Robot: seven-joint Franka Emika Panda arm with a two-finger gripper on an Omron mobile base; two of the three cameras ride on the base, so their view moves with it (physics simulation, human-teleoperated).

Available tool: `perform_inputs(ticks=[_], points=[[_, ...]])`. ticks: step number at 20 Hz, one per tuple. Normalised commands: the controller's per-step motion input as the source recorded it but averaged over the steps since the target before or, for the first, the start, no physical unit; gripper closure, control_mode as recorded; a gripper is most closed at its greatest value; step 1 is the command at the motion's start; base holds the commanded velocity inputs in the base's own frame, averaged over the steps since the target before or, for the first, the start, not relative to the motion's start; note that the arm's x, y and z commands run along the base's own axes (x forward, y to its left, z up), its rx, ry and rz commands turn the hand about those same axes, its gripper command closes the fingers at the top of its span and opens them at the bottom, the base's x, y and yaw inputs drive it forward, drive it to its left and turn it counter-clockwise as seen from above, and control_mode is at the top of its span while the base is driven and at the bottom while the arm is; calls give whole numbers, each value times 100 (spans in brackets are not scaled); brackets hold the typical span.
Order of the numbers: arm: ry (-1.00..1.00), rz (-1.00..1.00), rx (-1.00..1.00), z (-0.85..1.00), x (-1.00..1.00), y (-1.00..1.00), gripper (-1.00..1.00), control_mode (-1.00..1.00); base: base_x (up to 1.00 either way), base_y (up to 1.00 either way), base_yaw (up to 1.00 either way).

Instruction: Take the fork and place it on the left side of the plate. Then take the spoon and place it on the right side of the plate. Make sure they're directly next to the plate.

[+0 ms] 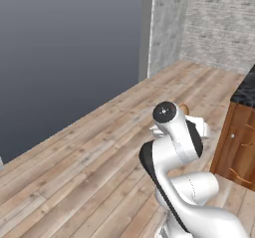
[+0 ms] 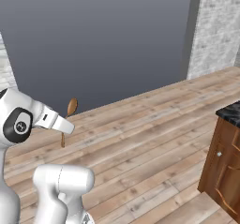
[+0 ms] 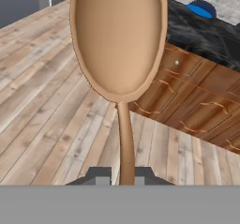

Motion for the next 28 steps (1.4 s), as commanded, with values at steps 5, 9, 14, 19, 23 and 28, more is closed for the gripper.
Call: perform_inputs(ticks=[5, 9, 14, 19, 23, 28], points=[[0, 0, 0, 0, 0, 0, 100, 100, 100, 28, -49], [0, 0, 0, 0, 0, 0, 100, 100, 100, 27, -47], [0, 0, 0, 0, 0, 0, 100, 100, 100, 24, -44], [0, 0, 0, 0, 0, 0, 100, 100, 100, 22, -40], [0, 0, 0, 0, 0, 0, 100, 100, 100, 26, -40], [0, 0, 0, 0, 0, 0, 100, 100, 100, 44, -42]])
